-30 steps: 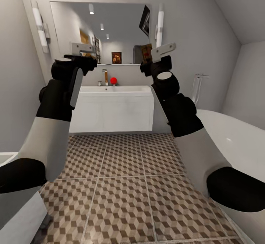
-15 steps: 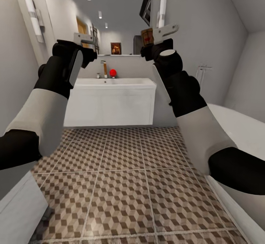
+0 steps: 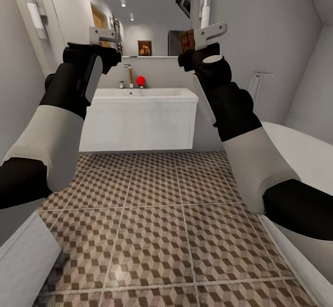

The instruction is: Take the four mousetraps from the cabinet in the bathroom and place them on the bathroom floor. Make sure all four end up on the same floor surface, and ensure that at least two of them are either under or directly next to the same bathroom sink.

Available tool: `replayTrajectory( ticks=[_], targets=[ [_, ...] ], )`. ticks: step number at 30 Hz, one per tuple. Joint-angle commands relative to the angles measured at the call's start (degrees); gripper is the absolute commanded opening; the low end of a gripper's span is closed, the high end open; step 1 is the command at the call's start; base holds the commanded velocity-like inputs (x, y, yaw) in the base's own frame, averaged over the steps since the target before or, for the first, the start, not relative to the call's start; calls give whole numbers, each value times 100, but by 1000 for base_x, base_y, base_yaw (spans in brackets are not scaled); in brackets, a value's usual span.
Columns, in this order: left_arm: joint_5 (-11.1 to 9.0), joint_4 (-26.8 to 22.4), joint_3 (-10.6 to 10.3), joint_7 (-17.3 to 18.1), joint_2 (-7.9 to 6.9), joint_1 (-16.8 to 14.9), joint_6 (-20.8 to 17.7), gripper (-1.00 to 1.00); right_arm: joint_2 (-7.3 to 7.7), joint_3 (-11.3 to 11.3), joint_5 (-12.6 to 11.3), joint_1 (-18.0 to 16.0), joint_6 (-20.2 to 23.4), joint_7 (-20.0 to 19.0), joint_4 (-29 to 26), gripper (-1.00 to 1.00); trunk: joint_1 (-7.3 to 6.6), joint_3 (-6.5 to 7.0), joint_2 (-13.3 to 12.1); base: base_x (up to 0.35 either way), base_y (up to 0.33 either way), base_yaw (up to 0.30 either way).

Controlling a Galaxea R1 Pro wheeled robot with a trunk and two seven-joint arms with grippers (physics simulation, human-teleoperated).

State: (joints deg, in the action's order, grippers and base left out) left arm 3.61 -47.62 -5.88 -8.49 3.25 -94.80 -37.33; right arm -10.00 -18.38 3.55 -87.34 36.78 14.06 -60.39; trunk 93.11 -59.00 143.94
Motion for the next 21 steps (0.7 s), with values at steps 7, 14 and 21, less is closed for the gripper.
replayTrajectory(
  ticks=[7, 14, 21],
  targets=[
    [56, 10, -27, 10, -19, -4, 351, -100, 0, -1, -14, -10, 16, 18, 197, -100, 16, -161, 13, 0, 0, 0],
    [53, -7, -24, 13, -32, -4, 576, -100, 0, 11, -213, -11, 10, 31, 371, -100, 34, -316, 22, 0, 0, 0],
    [48, -27, -30, 15, -35, -4, 618, -100, 0, 21, -385, -14, 12, 35, 545, -100, 52, -471, 32, 0, 0, 0]
  ],
)
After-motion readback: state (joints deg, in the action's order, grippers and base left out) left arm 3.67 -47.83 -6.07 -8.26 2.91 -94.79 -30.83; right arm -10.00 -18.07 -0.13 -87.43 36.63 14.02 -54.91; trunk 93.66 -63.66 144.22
